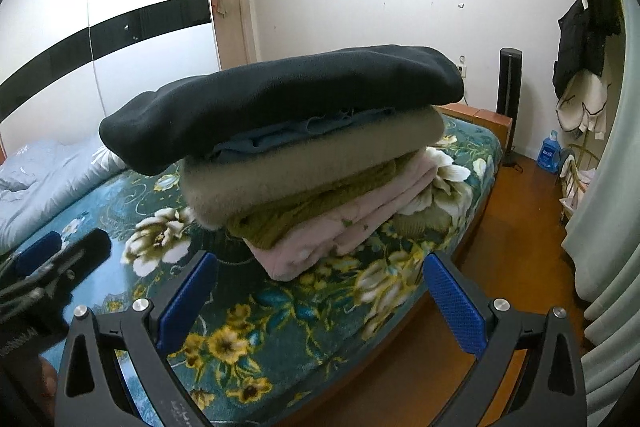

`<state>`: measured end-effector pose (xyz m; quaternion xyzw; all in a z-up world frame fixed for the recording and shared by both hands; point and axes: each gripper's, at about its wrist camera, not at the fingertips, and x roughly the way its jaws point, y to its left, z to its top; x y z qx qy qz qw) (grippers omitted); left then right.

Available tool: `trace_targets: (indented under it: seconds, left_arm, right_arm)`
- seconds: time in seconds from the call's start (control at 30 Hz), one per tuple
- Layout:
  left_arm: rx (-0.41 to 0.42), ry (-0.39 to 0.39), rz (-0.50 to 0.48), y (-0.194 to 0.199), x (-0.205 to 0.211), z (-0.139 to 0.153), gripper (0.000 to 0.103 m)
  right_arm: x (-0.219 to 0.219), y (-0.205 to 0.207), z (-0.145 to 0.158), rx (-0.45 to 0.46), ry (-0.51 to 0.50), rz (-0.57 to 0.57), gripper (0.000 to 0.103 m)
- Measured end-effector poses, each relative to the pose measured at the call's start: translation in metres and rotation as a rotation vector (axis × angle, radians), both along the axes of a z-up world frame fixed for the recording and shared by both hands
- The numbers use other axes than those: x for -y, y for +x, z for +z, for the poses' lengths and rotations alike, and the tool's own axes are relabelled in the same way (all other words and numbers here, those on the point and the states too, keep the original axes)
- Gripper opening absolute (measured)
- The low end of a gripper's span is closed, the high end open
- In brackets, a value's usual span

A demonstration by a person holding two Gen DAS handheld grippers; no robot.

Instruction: Fold clothes

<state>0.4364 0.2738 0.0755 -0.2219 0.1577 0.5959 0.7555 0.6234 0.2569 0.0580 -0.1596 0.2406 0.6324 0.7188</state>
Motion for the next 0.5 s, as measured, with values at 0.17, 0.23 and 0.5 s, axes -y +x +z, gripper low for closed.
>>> trace_targets:
  seconds: [0.17,0.23,0.5]
  left_arm:
    - [0.011,-0.046,-0.01,0.001,-0.005,-0.007,0.103]
    - [0.001,-0.053,-0.007,0.003,-0.006,-0.009,0.103]
    - [-0.024,-0.062,-0.003,0.007,-0.007,-0.014,0.103]
  right_arm:
    - [0.001,0.003,-0.003,0.002,-0.017,-0.013,0.103]
    - [0.003,0.004,-0.005,-0.001,-0.021,-0.014,0.103]
    - [0.003,0.008,-0.015,-0.012,-0.05,-0.015,0.103]
